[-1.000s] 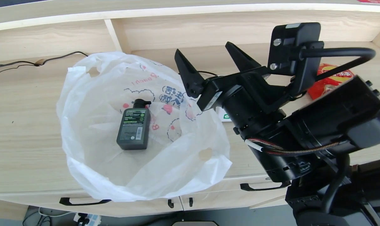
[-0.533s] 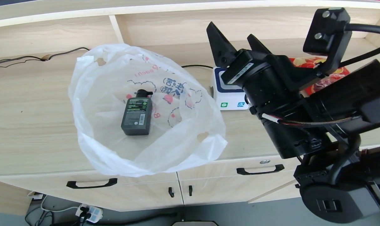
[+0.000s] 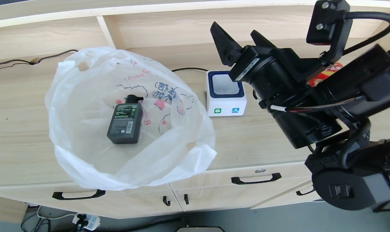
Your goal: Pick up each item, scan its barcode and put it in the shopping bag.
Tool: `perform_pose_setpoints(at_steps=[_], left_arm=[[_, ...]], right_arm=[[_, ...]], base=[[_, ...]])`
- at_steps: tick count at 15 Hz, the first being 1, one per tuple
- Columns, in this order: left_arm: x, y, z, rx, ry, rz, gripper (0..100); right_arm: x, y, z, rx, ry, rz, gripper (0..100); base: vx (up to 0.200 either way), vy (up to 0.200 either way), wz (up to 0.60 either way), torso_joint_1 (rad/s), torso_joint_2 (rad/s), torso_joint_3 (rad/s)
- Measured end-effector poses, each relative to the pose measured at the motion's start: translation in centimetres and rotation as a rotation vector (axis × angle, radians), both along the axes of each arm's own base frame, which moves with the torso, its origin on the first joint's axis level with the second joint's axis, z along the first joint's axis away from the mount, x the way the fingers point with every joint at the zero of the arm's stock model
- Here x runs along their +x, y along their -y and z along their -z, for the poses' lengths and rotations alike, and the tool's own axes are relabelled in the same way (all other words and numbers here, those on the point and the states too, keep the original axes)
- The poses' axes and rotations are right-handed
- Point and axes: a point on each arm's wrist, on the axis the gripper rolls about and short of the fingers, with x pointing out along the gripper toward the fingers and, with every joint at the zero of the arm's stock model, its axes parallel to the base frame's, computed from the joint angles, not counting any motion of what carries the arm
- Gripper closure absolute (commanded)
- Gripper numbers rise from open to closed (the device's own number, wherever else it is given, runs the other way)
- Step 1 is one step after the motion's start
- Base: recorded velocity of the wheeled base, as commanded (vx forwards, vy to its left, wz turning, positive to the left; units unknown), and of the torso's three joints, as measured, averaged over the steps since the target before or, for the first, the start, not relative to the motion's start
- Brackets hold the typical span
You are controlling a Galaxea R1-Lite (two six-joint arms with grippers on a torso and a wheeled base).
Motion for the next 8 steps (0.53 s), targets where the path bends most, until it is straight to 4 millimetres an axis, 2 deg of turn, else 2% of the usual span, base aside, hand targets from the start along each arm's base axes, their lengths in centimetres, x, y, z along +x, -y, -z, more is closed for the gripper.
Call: perform_pose_setpoints(at_steps=[8], left_arm=[[0.0, 0.0, 0.0, 0.000, 0.000, 0.001, 0]], right_arm=[[-0.9, 1.2, -1.1, -0.049, -0.037, 0.035, 0]], base=[[0.000, -0.200, 0.00, -0.004, 0.00, 0.002]])
